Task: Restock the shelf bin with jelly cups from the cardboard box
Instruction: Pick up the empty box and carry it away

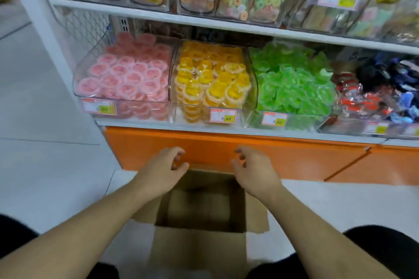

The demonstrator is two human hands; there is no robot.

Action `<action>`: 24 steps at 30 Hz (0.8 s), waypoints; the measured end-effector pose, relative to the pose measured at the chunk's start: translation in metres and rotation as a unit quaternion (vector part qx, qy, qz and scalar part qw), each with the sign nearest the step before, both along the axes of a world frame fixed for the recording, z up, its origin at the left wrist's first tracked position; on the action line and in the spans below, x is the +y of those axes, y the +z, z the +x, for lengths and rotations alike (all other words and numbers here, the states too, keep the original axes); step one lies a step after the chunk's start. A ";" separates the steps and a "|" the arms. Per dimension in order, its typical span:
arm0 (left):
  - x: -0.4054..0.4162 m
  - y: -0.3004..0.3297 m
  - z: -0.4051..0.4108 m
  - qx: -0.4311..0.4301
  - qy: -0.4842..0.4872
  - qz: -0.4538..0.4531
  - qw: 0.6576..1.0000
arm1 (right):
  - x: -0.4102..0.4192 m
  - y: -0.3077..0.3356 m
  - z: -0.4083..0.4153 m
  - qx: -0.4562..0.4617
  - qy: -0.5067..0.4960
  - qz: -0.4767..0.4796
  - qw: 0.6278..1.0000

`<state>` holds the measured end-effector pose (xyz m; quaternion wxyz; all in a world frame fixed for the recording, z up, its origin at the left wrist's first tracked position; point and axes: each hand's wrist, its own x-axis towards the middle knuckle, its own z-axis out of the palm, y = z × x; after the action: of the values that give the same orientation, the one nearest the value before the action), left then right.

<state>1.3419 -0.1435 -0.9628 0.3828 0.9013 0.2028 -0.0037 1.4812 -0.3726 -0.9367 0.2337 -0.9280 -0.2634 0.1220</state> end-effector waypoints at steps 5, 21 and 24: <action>0.017 -0.076 -0.028 0.103 0.061 -0.028 0.992 | -0.048 -0.084 -0.010 0.156 -0.107 -0.150 0.970; 0.035 -0.171 -0.014 0.116 0.129 -0.218 0.960 | 0.000 -0.165 0.001 0.240 -0.136 -0.007 0.961; 0.045 -0.158 -0.031 0.084 0.142 -0.261 0.951 | 0.011 -0.148 -0.008 0.243 -0.122 -0.033 0.962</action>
<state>1.3110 -0.0989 -1.1203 0.5829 0.7280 0.3524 -0.0779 1.4734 -0.3613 -1.0852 0.2735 -0.9025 -0.0793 0.3231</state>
